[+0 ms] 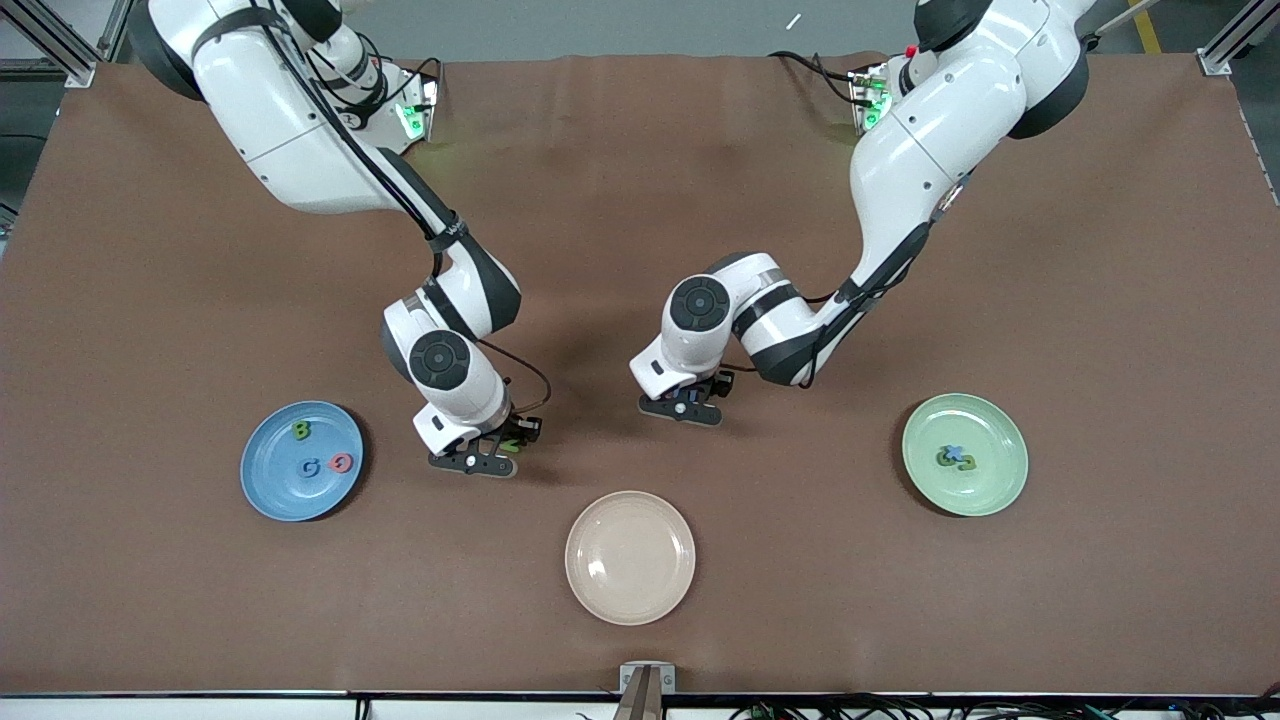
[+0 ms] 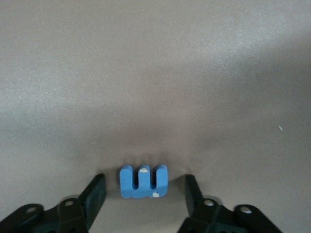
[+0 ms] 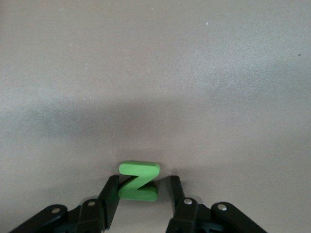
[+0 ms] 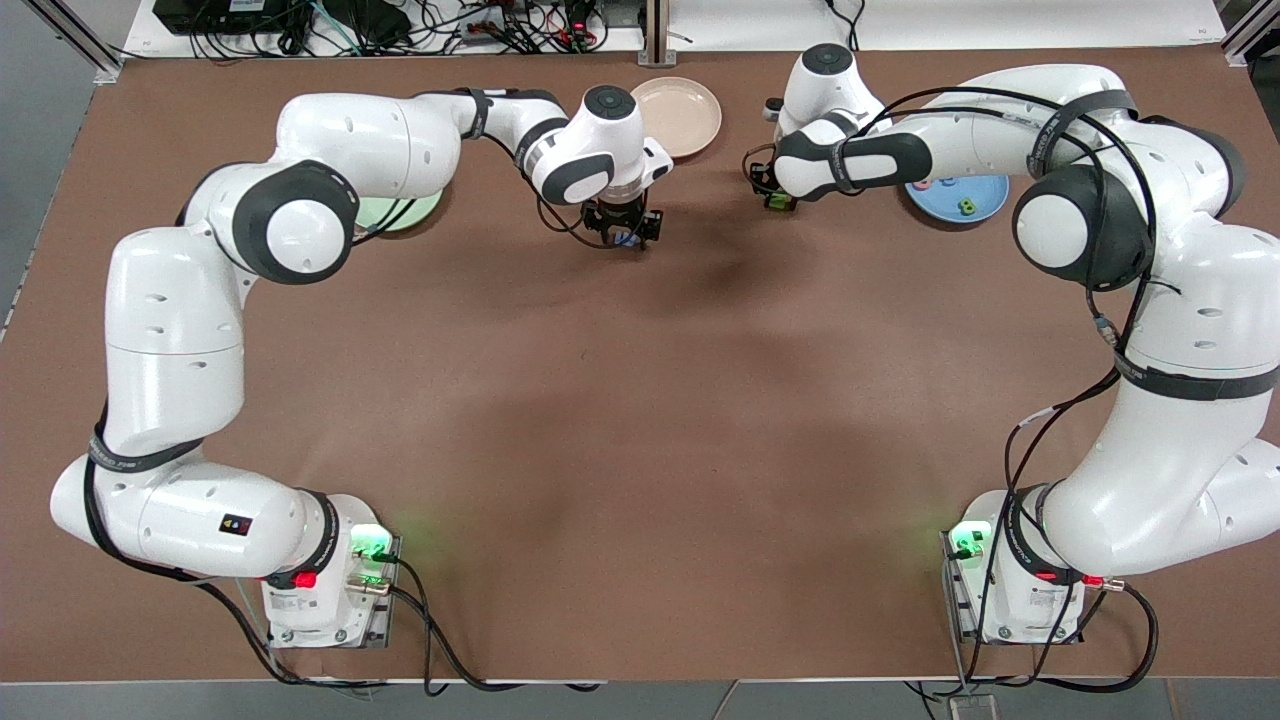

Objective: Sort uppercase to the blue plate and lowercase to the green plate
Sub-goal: 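Grasp the green Z with the right gripper while the left gripper grasps blue E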

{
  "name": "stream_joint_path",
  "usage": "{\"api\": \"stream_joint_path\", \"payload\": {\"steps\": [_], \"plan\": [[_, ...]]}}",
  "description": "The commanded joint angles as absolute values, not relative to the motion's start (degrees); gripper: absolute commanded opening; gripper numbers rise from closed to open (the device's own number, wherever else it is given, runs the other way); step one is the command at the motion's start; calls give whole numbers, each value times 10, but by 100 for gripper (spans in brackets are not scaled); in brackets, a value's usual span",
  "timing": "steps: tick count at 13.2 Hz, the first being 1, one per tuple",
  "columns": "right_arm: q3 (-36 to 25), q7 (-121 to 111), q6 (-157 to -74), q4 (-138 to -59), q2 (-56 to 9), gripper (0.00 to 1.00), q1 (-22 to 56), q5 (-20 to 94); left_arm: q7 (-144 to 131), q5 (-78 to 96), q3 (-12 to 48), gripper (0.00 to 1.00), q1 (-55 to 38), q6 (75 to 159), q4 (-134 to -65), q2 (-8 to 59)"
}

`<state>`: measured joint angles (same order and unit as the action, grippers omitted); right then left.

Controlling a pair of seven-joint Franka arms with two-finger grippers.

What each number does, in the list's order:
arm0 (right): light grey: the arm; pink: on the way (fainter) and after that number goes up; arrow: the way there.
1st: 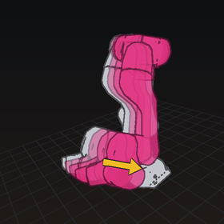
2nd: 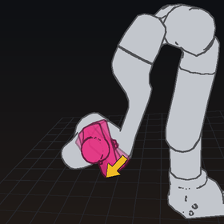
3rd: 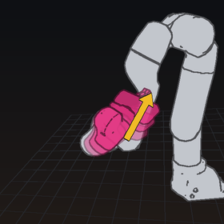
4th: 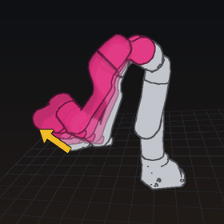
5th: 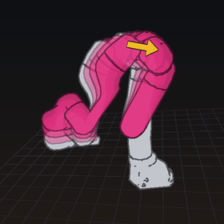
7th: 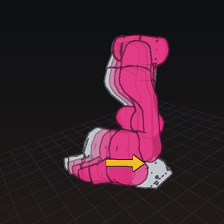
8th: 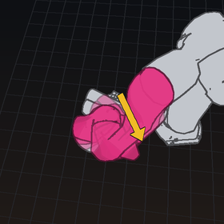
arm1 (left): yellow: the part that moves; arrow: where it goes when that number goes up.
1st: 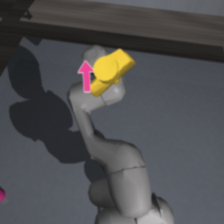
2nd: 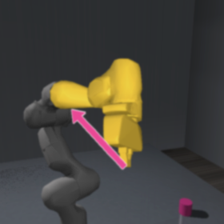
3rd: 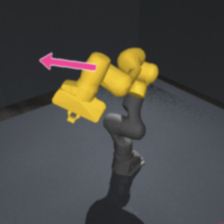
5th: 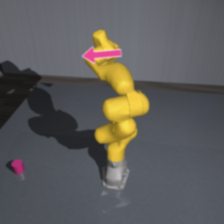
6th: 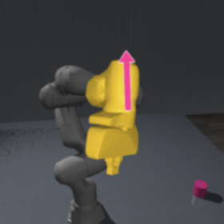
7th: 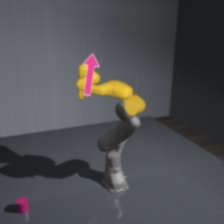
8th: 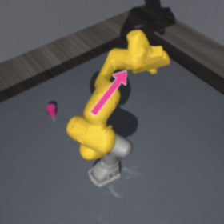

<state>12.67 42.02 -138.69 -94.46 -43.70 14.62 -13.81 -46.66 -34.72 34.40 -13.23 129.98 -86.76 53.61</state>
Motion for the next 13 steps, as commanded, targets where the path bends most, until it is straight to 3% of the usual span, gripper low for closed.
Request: {"api": "stream_joint_path", "payload": {"steps": [1, 3, 6, 10, 13], "plan": [[126, 433, -1391, -933, -448, 49, 148, -154, -461, -359, 340, 53, -144, 1303, -846, 555], [126, 432, -1391, -933, -447, 31, 148, -154, -476, -352, 337, 6, -145, 1303, -846, 553], [126, 418, -1380, -918, -442, 5, 140, -153, -490, -360, 337, 2, -131, 1303, -846, 544], [131, 286, -1241, -858, -430, 4, 89, -146, -487, -361, 341, 0, -83, 1279, -858, 501], [131, 140, -1193, -861, -400, 6, 36, -146, -484, -361, 343, 0, -46, 1246, -861, 472]]}}
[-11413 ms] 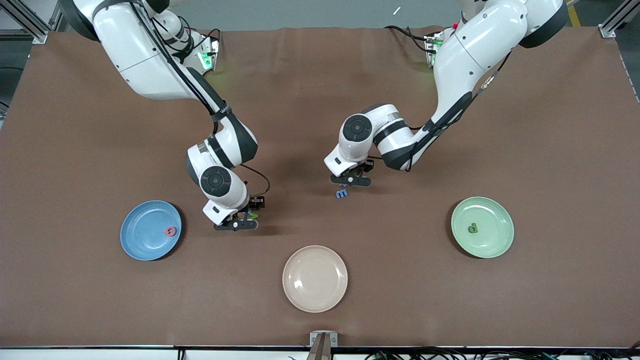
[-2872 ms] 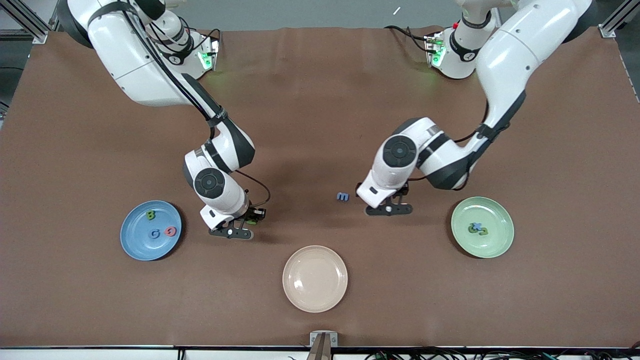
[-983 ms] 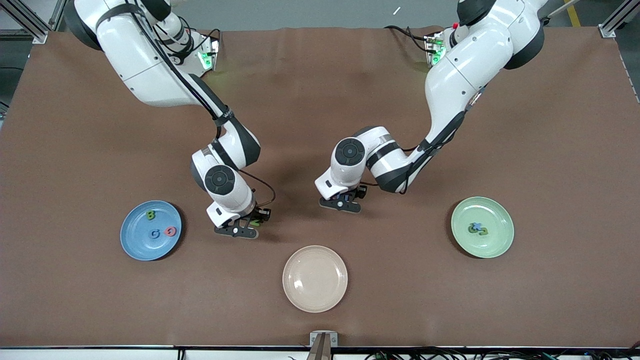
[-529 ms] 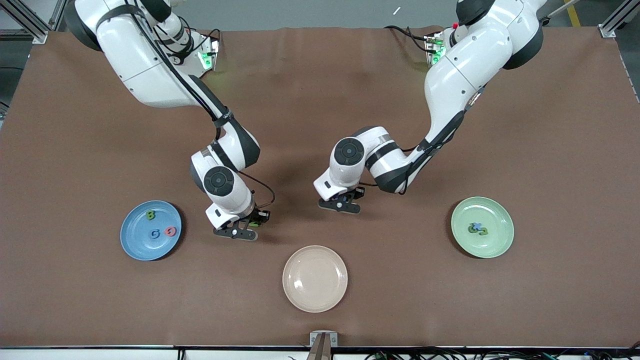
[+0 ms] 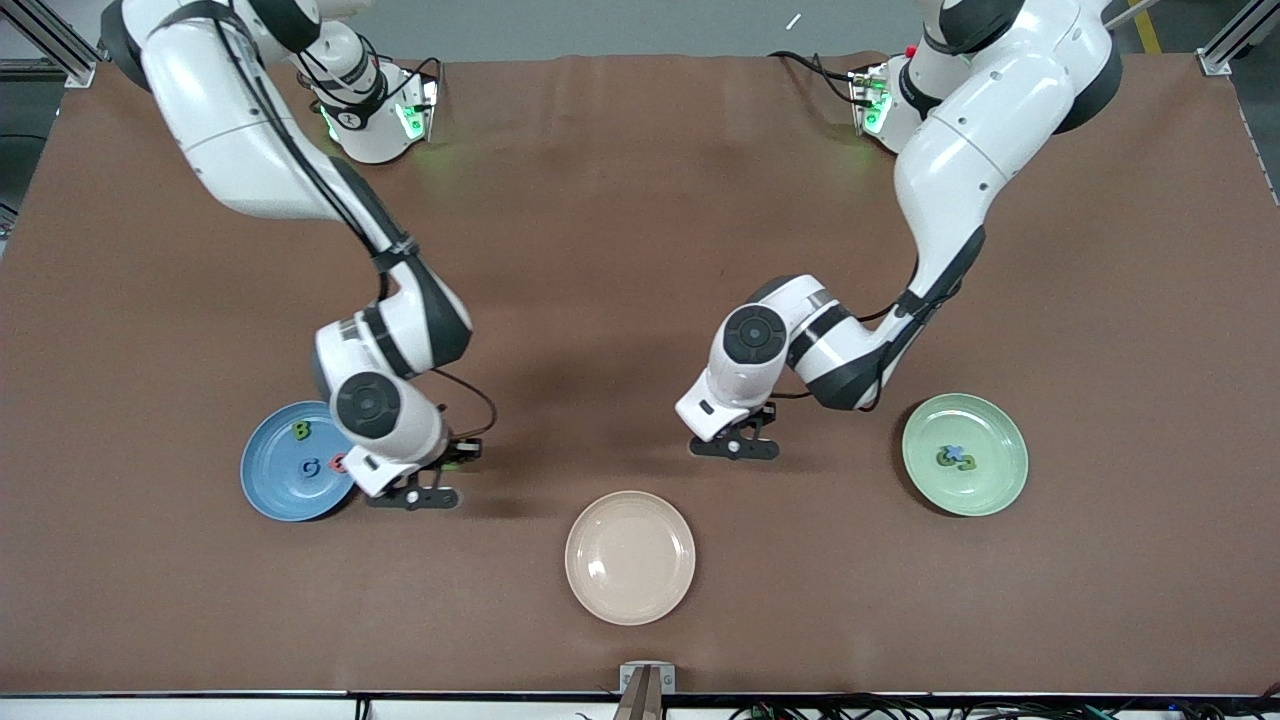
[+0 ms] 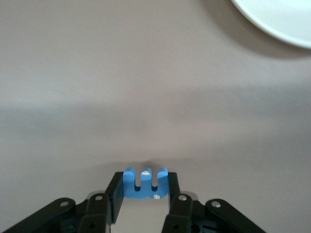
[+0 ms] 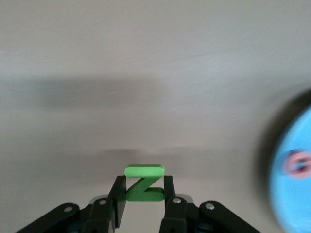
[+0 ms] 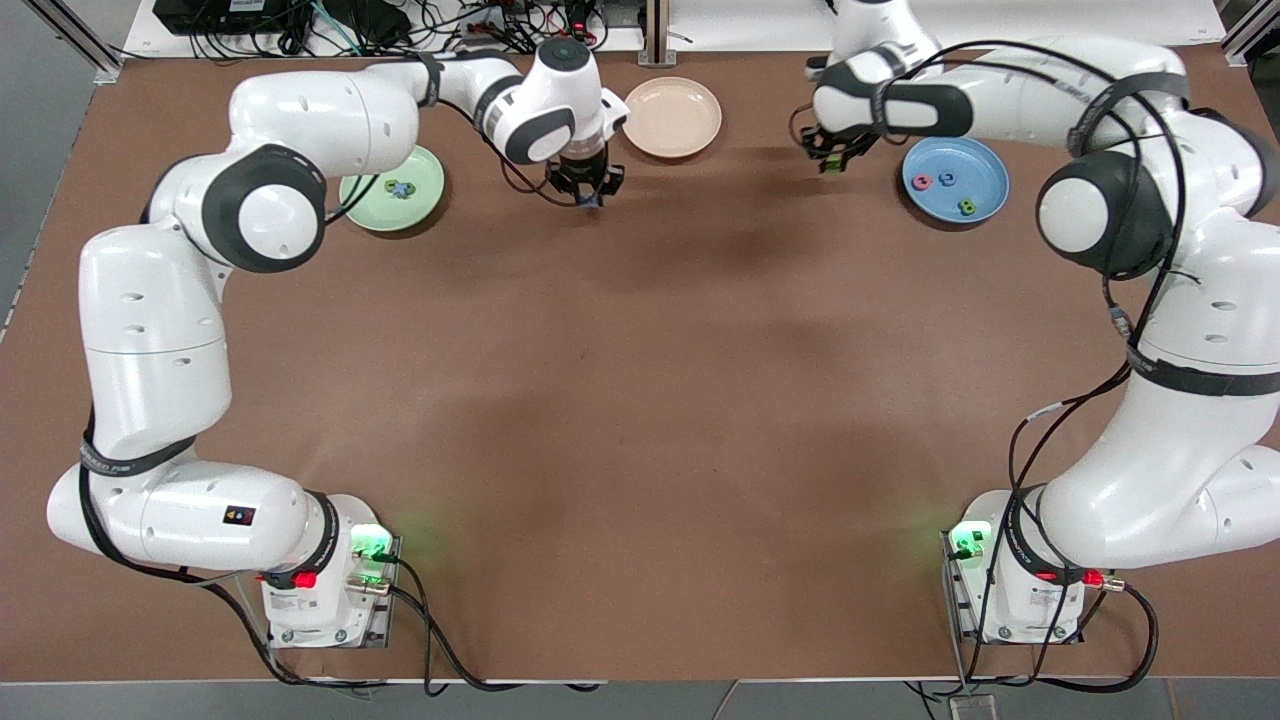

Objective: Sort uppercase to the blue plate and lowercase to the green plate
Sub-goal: 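Place the Z on the blue plate while the left gripper places E on green plate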

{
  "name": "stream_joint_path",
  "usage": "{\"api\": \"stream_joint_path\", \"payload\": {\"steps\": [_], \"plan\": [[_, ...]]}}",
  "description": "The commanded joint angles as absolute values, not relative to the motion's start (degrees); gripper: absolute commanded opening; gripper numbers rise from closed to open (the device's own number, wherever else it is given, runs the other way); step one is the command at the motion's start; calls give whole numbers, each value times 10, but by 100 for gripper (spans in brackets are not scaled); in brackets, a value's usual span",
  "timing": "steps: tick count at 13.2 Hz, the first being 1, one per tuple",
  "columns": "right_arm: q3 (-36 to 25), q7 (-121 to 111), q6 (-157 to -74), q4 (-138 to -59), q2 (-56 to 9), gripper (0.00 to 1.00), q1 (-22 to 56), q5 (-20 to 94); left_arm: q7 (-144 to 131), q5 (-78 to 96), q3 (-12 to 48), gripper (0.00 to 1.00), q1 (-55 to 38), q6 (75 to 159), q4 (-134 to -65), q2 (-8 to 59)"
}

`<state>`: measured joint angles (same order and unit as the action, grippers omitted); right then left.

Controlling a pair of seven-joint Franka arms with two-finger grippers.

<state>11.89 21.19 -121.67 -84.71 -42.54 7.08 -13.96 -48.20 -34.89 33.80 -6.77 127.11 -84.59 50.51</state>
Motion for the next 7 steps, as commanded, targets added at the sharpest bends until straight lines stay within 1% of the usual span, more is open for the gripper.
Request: {"api": "stream_joint_path", "payload": {"steps": [1, 4, 6, 7], "plan": [[130, 93, -1183, -861, -396, 7, 17, -146, -483, -361, 343, 0, -39, 1237, -861, 462], [131, -64, -1178, -868, -397, 11, -54, -144, -436, -361, 347, 0, 21, 1205, -862, 437], [132, -140, -1178, -898, -397, 12, -81, -143, -387, -358, 352, 0, 65, 1165, -862, 422], [133, -168, -1178, -903, -398, 14, -95, -143, -378, -355, 360, 0, 89, 1157, -863, 418]]}}
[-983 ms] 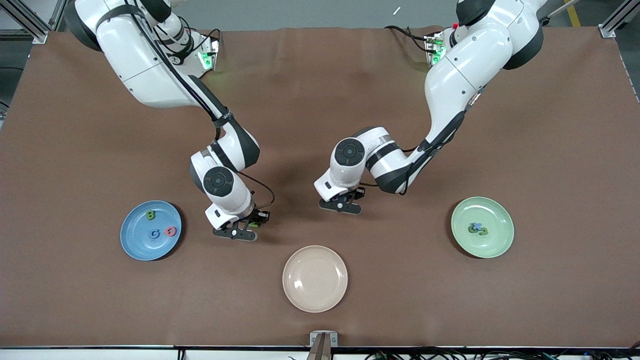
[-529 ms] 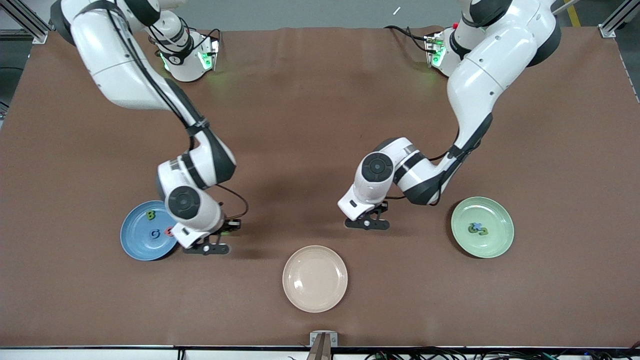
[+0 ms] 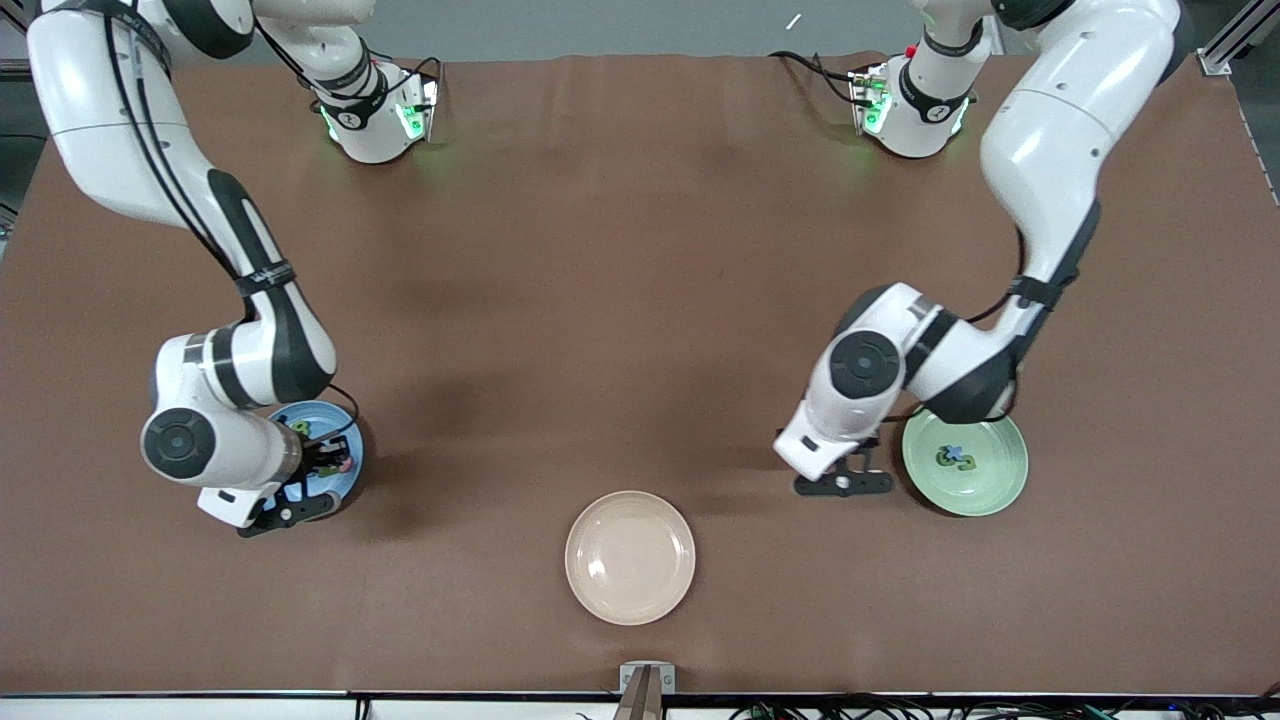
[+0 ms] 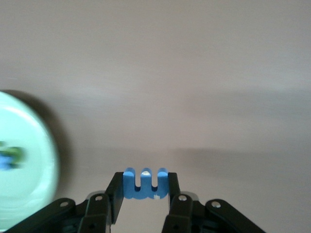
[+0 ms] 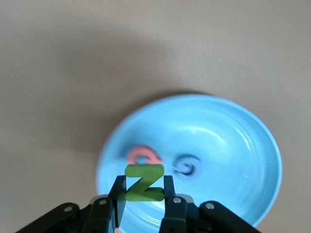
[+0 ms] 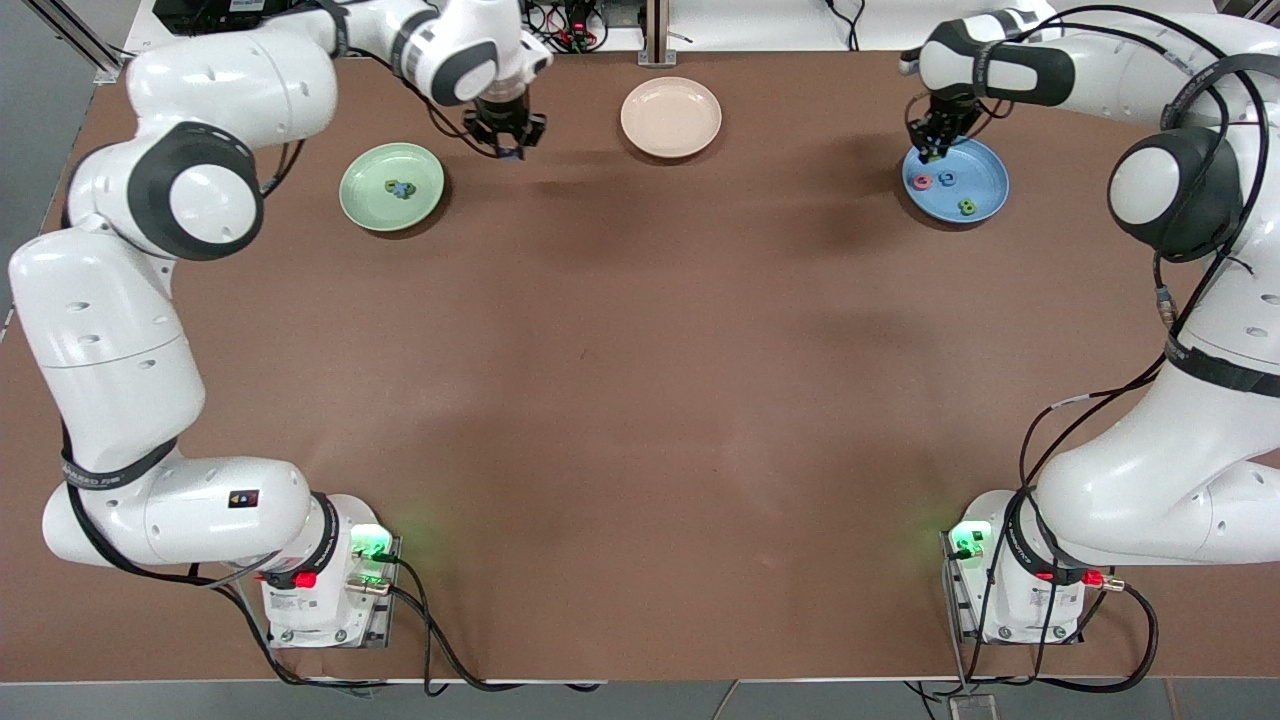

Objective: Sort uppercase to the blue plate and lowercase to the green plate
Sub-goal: 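Place the Z on the blue plate while the left gripper places E on green plate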

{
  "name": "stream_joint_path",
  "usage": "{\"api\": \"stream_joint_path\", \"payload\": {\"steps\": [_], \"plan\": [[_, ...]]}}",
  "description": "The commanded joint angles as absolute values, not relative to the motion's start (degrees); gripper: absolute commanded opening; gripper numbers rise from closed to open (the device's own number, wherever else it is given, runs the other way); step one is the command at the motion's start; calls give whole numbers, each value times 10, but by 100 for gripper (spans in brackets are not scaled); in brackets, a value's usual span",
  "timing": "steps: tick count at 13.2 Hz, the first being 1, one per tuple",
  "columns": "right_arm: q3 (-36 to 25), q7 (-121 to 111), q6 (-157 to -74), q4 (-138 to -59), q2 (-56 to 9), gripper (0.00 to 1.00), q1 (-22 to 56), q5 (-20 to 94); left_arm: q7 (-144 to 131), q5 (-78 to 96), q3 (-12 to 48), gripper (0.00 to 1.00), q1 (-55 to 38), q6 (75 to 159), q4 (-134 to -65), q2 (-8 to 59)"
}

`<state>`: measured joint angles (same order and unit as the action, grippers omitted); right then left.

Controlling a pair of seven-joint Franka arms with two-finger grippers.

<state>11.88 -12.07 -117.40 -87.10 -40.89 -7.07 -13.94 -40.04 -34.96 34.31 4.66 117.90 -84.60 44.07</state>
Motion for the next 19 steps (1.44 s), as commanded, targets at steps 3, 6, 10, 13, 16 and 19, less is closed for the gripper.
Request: {"api": "stream_joint_path", "payload": {"steps": [3, 6, 10, 13, 16, 19], "plan": [[133, -186, -1178, -918, -401, 54, -112, -142, -340, -355, 370, 0, 153, 1150, -880, 409], [134, -184, -1135, -911, -396, 98, -105, -101, -311, -355, 370, 1, 196, 1150, -901, 408], [139, -182, -1109, -906, -315, 100, -105, -78, -307, -356, 370, 8, 235, 1151, -936, 396], [136, -182, -1078, -902, -247, 100, -112, -58, -257, -361, 371, 33, 267, 1151, -944, 392], [134, -133, -1049, -908, -173, 100, -122, -57, -241, -355, 386, 100, 293, 1150, -944, 379], [133, -61, -977, -908, -113, 100, -134, -18, -241, -353, 407, 100, 297, 1123, -937, 342]]}}
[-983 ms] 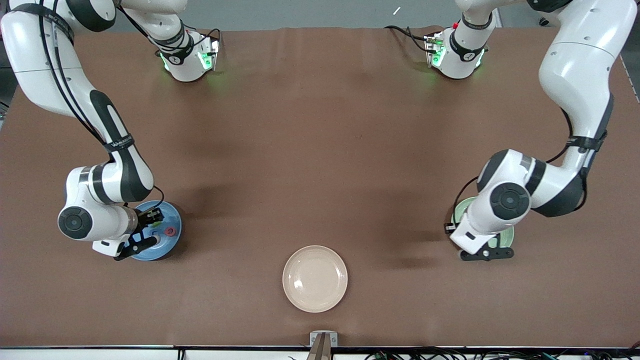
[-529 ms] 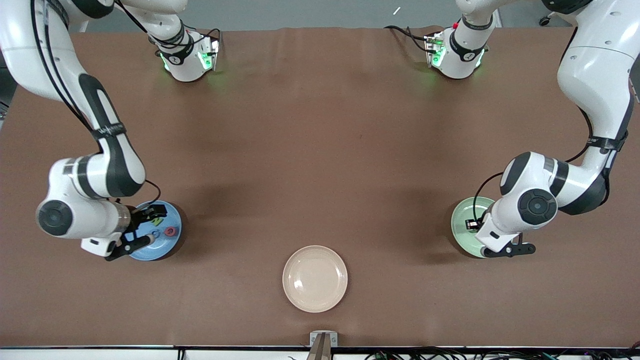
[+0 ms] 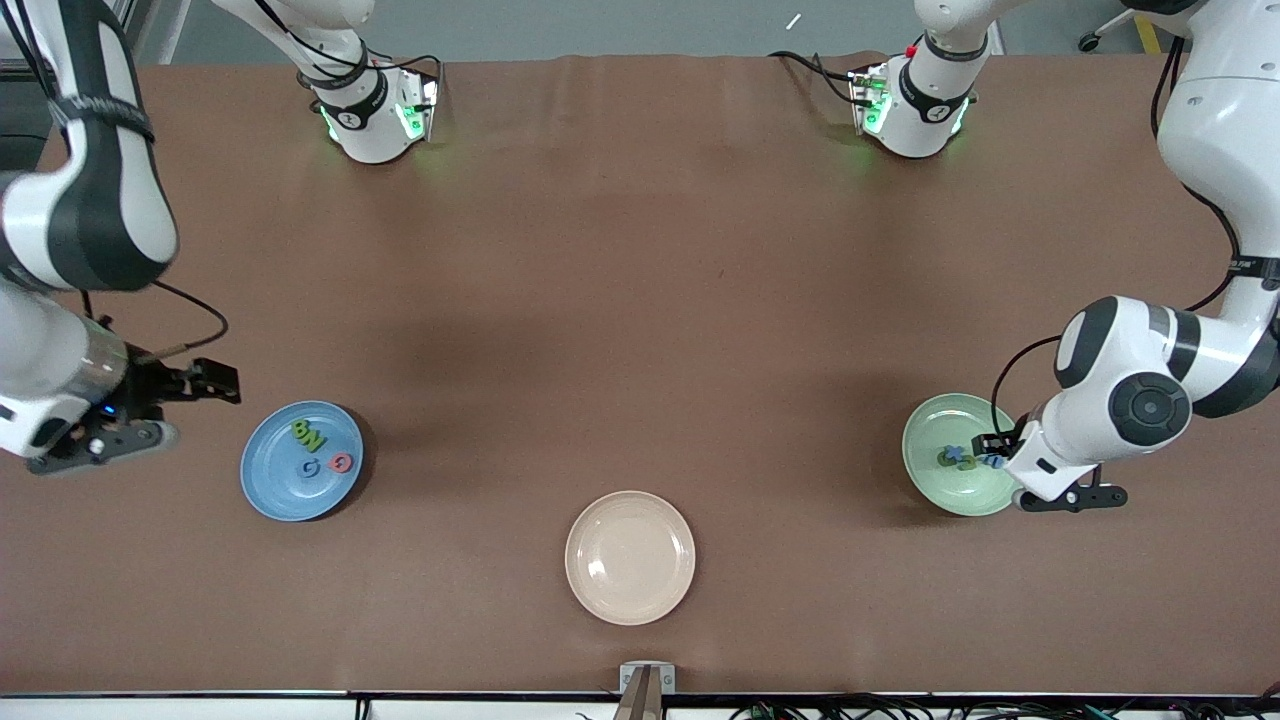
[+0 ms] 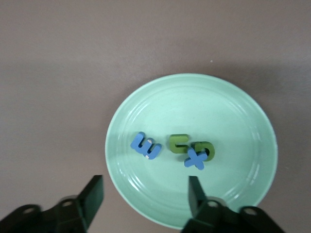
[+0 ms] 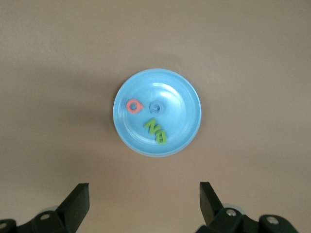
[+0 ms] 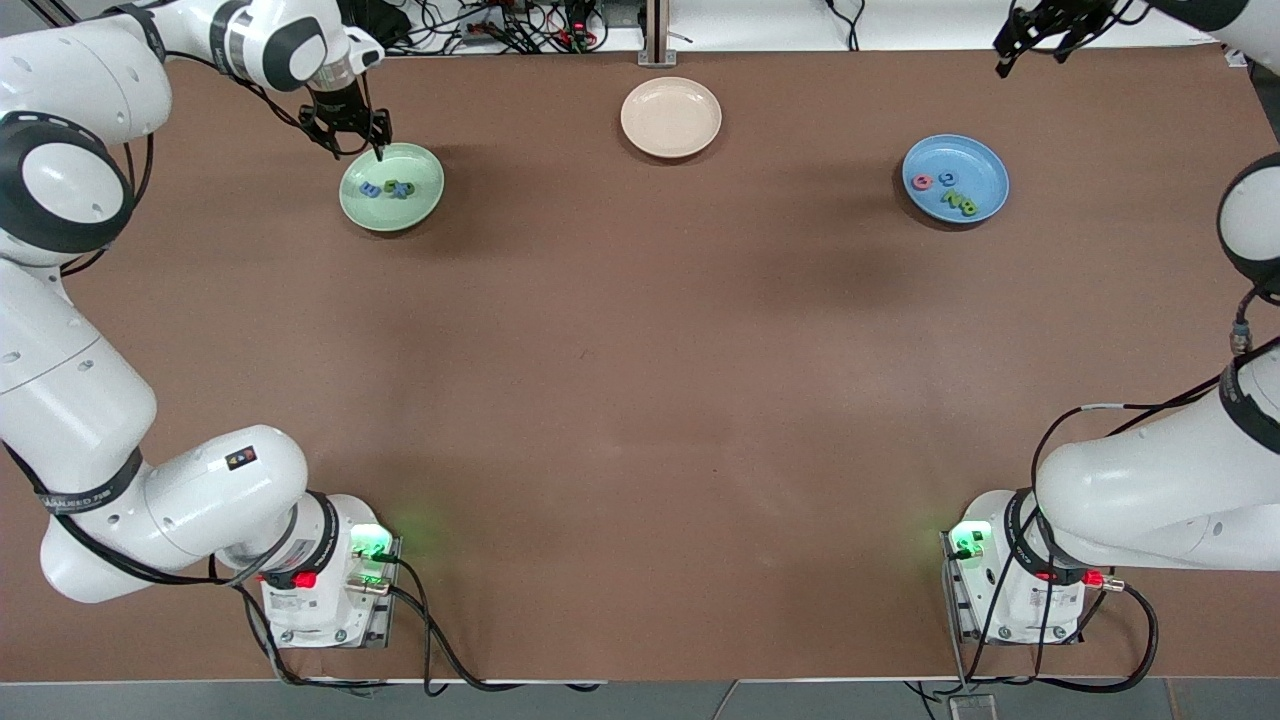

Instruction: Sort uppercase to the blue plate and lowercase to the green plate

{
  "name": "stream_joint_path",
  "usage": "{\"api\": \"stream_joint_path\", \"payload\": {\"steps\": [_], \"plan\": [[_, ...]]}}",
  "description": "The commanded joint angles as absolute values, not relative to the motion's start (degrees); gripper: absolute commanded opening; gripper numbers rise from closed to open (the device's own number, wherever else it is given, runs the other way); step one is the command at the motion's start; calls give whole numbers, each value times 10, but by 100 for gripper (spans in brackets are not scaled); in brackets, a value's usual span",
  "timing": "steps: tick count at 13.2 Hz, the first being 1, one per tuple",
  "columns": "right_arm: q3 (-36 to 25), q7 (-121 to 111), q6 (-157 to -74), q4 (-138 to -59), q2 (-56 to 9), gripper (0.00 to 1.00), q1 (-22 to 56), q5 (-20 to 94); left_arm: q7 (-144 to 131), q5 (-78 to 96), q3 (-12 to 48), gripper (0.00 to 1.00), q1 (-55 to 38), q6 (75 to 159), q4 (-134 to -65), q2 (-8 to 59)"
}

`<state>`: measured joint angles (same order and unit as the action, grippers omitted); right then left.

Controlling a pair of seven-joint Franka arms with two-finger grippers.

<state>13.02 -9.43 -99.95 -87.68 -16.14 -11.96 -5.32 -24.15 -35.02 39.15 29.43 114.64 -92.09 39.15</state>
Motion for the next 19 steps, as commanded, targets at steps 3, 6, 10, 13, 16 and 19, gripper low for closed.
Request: {"api": "stream_joint_path", "payload": {"steps": [3, 6, 10, 13, 16, 19], "plan": [[131, -63, -946, -905, -65, 100, -146, -4, -243, -352, 438, 100, 297, 1121, -919, 279], [131, -67, -917, -849, -61, 100, -149, -6, -242, -318, 458, 100, 298, 1116, -906, 226], [132, -68, -832, -804, -64, 100, -155, -6, -242, -238, 458, 100, 298, 1080, -904, 157], [133, -62, -827, -804, -49, 100, -154, -6, -224, -194, 459, 100, 298, 989, -849, 139], [137, -62, -831, -806, -44, 100, -149, -5, -194, -171, 460, 100, 298, 921, -809, 135], [135, -62, -835, -806, -43, 100, -145, -5, -167, -138, 454, 100, 296, 875, -791, 104]]}}
